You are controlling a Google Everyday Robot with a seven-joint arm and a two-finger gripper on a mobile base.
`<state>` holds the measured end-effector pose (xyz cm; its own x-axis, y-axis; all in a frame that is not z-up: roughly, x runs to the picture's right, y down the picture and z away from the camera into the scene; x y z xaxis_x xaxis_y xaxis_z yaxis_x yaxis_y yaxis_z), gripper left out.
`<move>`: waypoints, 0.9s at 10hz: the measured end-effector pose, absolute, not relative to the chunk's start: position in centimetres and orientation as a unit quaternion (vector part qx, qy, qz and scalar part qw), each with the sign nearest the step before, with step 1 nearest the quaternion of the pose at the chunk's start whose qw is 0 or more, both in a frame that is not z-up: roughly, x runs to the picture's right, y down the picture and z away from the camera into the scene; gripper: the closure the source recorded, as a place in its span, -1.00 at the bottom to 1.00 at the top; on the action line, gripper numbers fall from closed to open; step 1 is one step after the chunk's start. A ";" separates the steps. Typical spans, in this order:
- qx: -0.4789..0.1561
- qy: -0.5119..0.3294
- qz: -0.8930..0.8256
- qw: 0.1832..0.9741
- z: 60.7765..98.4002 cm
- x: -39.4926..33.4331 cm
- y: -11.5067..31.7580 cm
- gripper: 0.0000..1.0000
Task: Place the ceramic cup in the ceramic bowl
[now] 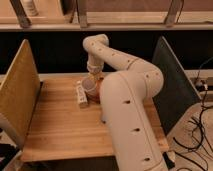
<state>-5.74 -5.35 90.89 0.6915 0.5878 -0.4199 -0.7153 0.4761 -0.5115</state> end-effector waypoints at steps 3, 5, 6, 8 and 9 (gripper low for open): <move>-0.342 0.099 0.409 0.840 92.7 -4.0 -6.6 1.00; -0.352 0.103 0.425 0.827 93.2 -2.7 -6.5 0.93; -0.361 0.109 0.432 0.819 93.4 -2.0 -6.1 0.76; -0.378 0.118 0.441 0.806 93.3 -0.6 -5.3 0.39; -0.384 0.116 0.441 0.803 93.1 -0.1 -5.2 0.15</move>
